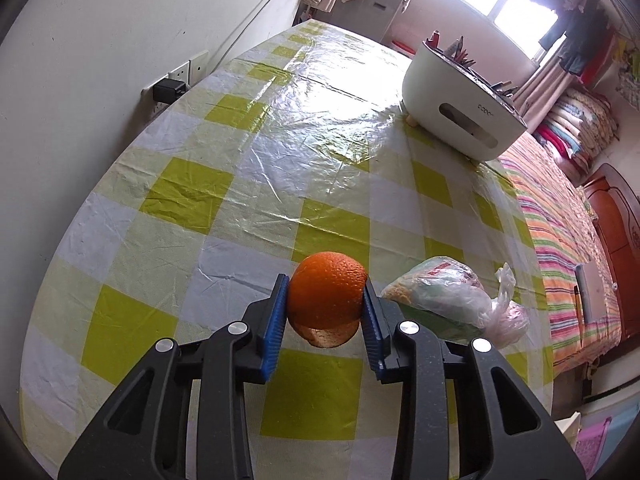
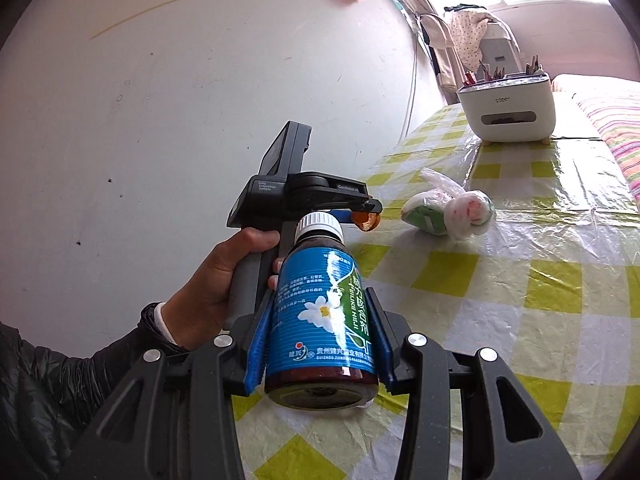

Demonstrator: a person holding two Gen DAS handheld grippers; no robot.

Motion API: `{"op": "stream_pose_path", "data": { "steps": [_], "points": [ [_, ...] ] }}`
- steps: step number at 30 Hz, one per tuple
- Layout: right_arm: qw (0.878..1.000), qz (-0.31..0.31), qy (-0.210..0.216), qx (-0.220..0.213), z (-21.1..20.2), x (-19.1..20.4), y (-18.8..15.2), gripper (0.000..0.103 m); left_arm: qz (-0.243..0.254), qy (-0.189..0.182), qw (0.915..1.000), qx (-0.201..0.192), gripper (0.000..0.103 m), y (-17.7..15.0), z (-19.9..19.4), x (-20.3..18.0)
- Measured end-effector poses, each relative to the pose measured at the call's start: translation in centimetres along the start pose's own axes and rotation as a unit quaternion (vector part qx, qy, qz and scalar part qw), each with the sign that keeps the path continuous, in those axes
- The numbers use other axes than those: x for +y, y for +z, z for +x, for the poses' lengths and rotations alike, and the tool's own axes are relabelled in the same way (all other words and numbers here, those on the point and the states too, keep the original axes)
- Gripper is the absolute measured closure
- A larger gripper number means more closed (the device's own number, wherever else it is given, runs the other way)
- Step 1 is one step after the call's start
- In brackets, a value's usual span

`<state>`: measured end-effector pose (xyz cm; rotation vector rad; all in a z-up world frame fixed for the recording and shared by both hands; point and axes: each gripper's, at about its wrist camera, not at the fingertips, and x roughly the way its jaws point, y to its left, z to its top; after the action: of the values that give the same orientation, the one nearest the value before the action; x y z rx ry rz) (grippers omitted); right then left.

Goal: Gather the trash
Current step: 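Carry the orange with the left tool over the bin while the right tool carries the bottle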

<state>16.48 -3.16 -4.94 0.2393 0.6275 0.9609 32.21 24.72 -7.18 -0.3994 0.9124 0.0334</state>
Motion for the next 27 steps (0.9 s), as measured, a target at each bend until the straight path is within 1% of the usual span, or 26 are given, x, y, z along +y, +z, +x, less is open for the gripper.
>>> {"op": "stream_pose_path", "data": {
  "steps": [3,7,16,23,27],
  "points": [
    [1.000,0.007,-0.016,-0.011,-1.1,-0.3,-0.3,0.062,0.006,-0.008,0.9999,-0.007,0.070,-0.6,-1.2,-0.5],
    [0.999,0.016,-0.038,-0.021,-2.3,-0.7,-0.7,0.061,0.026,-0.011,0.9993,-0.025,0.070,-1.6,-3.1,-1.8],
    [0.995,0.015,-0.088,-0.048,-4.7,-1.0,-1.2,0.061,0.061,-0.048,0.9960,-0.044,0.070,-4.0,-6.6,-4.9],
    [0.988,0.031,-0.133,-0.070,-7.0,-1.9,-2.0,0.061,0.090,-0.082,0.9916,-0.043,0.070,-6.4,-8.1,-8.2],
    [0.983,0.046,-0.159,-0.085,-8.6,-2.6,-2.7,0.061,0.107,-0.101,0.9885,-0.035,0.070,-7.9,-8.5,-10.2]
  ]
}}
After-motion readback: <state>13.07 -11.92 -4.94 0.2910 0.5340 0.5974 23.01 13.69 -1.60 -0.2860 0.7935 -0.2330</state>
